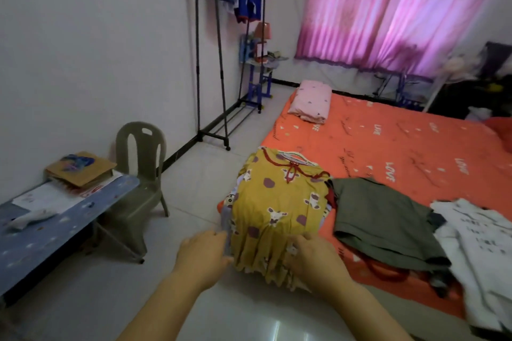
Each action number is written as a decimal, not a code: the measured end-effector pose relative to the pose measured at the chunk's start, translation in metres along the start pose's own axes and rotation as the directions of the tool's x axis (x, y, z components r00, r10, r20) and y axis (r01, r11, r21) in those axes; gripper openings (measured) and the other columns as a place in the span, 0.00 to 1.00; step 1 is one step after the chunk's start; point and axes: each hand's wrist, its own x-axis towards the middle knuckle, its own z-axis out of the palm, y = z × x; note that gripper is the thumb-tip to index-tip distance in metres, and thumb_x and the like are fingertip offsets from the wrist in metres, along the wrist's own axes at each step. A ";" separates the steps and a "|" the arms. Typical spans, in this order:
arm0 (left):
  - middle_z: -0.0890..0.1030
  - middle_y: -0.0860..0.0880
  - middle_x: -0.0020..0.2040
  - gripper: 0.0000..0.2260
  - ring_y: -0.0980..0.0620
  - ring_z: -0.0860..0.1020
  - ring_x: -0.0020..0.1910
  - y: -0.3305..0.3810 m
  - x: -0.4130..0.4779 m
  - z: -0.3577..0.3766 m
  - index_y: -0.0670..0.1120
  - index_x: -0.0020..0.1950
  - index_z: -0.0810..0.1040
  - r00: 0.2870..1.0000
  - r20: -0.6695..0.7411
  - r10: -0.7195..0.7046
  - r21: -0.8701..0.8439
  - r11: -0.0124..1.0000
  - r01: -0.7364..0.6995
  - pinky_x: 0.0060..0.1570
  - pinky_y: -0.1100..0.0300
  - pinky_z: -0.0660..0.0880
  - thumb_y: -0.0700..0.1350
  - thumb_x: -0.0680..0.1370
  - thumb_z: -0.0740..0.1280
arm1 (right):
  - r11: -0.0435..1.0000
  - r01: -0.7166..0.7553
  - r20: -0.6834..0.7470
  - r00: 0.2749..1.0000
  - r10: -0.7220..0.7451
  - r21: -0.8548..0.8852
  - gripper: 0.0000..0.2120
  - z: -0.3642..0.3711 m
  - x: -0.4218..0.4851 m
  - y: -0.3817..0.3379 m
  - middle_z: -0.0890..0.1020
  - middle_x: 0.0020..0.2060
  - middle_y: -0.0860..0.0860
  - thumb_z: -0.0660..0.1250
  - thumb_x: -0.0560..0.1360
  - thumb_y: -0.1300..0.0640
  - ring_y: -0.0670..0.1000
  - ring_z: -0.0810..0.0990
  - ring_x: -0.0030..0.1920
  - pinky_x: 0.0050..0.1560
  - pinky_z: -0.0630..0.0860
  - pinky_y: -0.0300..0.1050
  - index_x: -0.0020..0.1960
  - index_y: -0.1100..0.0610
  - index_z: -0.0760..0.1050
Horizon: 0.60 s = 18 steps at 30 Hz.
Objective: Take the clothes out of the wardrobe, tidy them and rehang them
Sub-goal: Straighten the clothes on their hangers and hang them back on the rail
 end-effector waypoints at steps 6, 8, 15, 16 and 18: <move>0.74 0.49 0.62 0.19 0.48 0.73 0.60 0.068 0.084 -0.002 0.52 0.65 0.68 0.995 0.056 0.081 0.004 0.997 -0.082 0.57 0.53 0.71 0.57 0.77 0.62 | 0.994 -0.105 0.024 0.994 0.105 0.019 0.21 -0.007 0.045 0.084 0.74 0.61 0.51 0.60 0.76 0.46 0.55 0.73 0.59 0.57 0.71 0.49 0.68 0.49 0.66; 0.73 0.50 0.63 0.20 0.49 0.72 0.61 0.076 0.112 -0.001 0.52 0.66 0.68 0.994 0.059 0.096 0.016 0.995 -0.097 0.58 0.54 0.70 0.57 0.77 0.61 | 0.993 -0.119 0.032 0.993 0.118 0.021 0.23 -0.006 0.066 0.100 0.74 0.62 0.51 0.61 0.76 0.45 0.55 0.73 0.59 0.58 0.72 0.49 0.69 0.49 0.65; 0.71 0.50 0.65 0.21 0.48 0.71 0.62 0.077 0.230 0.002 0.52 0.69 0.66 0.978 0.109 0.176 0.047 0.982 -0.182 0.59 0.54 0.68 0.57 0.78 0.59 | 0.980 -0.193 0.064 0.980 0.189 0.054 0.24 0.002 0.162 0.130 0.72 0.63 0.49 0.63 0.76 0.44 0.53 0.73 0.60 0.59 0.70 0.46 0.70 0.47 0.64; 0.71 0.50 0.66 0.21 0.48 0.71 0.63 0.074 0.250 0.001 0.51 0.70 0.65 0.975 0.112 0.190 0.047 0.979 -0.196 0.59 0.54 0.68 0.56 0.78 0.59 | 0.976 -0.212 0.067 0.976 0.208 0.054 0.24 0.002 0.179 0.131 0.72 0.63 0.49 0.63 0.76 0.44 0.52 0.72 0.61 0.59 0.70 0.46 0.70 0.47 0.64; 0.71 0.50 0.66 0.21 0.48 0.70 0.63 0.069 0.289 -0.004 0.51 0.70 0.64 0.968 0.116 0.221 0.061 0.972 -0.229 0.60 0.53 0.67 0.55 0.79 0.59 | 0.967 -0.247 0.080 0.967 0.243 0.057 0.24 -0.002 0.212 0.134 0.71 0.65 0.49 0.62 0.77 0.45 0.52 0.72 0.62 0.61 0.69 0.45 0.71 0.49 0.64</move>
